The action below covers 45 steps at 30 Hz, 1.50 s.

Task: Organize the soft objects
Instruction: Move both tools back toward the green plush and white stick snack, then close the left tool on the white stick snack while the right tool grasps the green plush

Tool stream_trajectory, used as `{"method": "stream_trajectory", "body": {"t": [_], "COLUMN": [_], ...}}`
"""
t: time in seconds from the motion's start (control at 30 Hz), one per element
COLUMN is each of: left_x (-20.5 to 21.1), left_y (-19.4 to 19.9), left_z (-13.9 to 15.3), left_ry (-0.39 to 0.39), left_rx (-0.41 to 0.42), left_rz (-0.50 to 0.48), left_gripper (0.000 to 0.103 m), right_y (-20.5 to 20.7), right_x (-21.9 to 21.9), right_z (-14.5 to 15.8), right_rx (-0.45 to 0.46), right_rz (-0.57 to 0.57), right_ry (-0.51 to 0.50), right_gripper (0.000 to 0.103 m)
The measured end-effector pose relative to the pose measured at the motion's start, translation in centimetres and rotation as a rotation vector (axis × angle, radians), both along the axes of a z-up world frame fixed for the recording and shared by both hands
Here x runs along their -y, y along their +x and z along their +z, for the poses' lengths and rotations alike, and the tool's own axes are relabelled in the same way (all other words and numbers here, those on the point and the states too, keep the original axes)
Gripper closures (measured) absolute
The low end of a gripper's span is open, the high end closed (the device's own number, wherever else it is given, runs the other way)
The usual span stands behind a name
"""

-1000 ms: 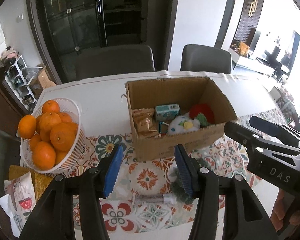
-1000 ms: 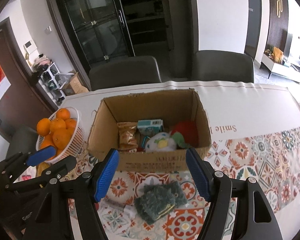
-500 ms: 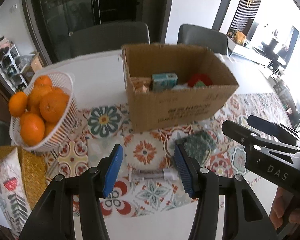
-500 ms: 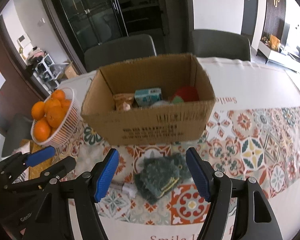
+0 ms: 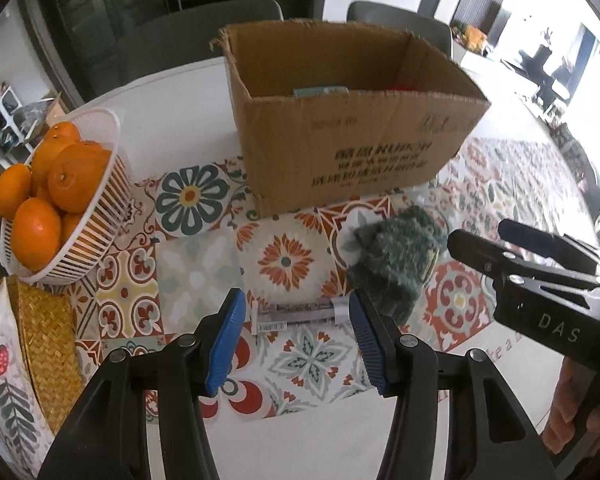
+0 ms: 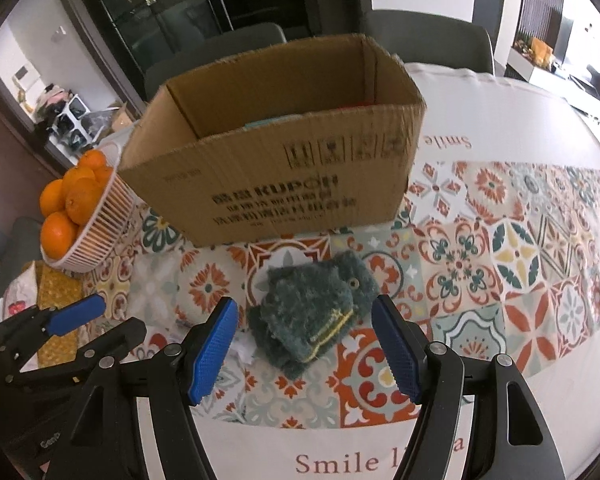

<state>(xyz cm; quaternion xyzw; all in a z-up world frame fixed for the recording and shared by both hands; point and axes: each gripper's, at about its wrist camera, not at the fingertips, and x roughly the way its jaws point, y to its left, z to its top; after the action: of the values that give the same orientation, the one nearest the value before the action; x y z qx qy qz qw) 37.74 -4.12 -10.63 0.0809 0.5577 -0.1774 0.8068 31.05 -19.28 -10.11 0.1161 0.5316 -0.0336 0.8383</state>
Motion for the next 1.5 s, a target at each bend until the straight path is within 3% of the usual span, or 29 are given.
{"method": "stream_trajectory", "body": {"t": [0.6, 0.87, 1.03, 1.2, 1.5], "left_x": [2.5, 4.0, 5.5, 6.5, 7.6], "left_y": [0.2, 1.4, 1.5, 1.0, -0.3], "left_z": [-4.1, -4.8, -6.2, -7.7, -9.8], "left_ry": [0.137, 0.158, 0.207, 0.284, 0.336], "left_rx": [-0.049, -0.099, -0.151, -0.145, -0.045], "left_rz": [-0.249, -0.397, -0.538, -0.642, -0.669], "left_gripper": [0.049, 0.047, 0.047, 0.047, 0.047], "right_y": [-0.1, 0.1, 0.4, 0.8, 1.5], "right_x": [1.0, 1.4, 1.7, 1.6, 1.4], "right_z": [-4.9, -5.6, -6.2, -7.1, -9.1], "right_rx": [-0.123, -0.143, -0.153, -0.156, -0.157], "right_rz": [-0.036, -0.06, -0.073, -0.078, -0.121], "right_ry": [0.006, 0.017, 0.044, 0.082, 0.141], "right_gripper": [0.033, 0.033, 0.032, 0.032, 0.032]}}
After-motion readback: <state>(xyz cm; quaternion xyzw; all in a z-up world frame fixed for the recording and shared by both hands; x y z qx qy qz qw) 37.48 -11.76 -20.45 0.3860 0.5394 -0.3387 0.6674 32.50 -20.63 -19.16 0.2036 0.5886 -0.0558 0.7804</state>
